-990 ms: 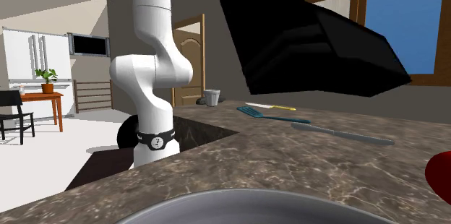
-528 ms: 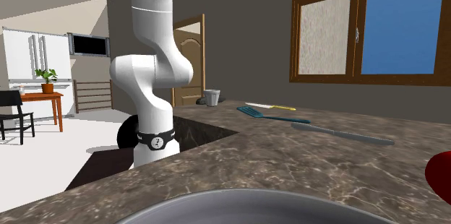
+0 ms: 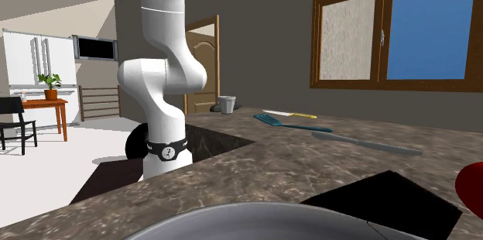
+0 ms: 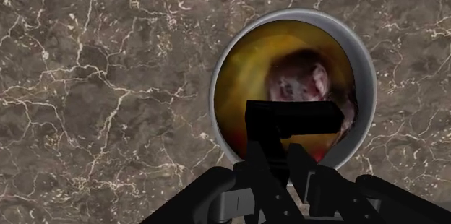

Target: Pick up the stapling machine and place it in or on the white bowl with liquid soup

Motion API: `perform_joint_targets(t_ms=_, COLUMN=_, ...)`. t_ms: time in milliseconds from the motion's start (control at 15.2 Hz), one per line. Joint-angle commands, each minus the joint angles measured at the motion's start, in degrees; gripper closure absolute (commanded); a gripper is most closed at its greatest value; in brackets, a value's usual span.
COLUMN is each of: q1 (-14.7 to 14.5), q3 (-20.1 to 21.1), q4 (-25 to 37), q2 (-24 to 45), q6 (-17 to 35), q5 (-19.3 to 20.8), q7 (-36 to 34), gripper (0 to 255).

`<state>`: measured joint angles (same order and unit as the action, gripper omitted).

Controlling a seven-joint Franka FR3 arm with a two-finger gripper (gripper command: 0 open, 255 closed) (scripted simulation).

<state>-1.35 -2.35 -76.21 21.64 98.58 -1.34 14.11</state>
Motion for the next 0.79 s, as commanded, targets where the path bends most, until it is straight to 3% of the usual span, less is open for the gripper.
perform_joint_targets(t_ms=0, q1=-0.1, q3=0.0, q4=-2.2, q2=-0.3, q6=1.9, q5=0.0, q7=0.0, gripper=255)
perform_joint_targets(t_ms=396, q1=-0.1, q3=0.0, q4=-6.9, q2=-0.4, q6=6.6, q5=0.0, q7=0.0, gripper=255)
perform_joint_targets(t_ms=726, q1=-0.1, q3=0.0, q4=-6.9, q2=-0.4, q6=6.6, q5=0.0, q7=0.0, gripper=255)
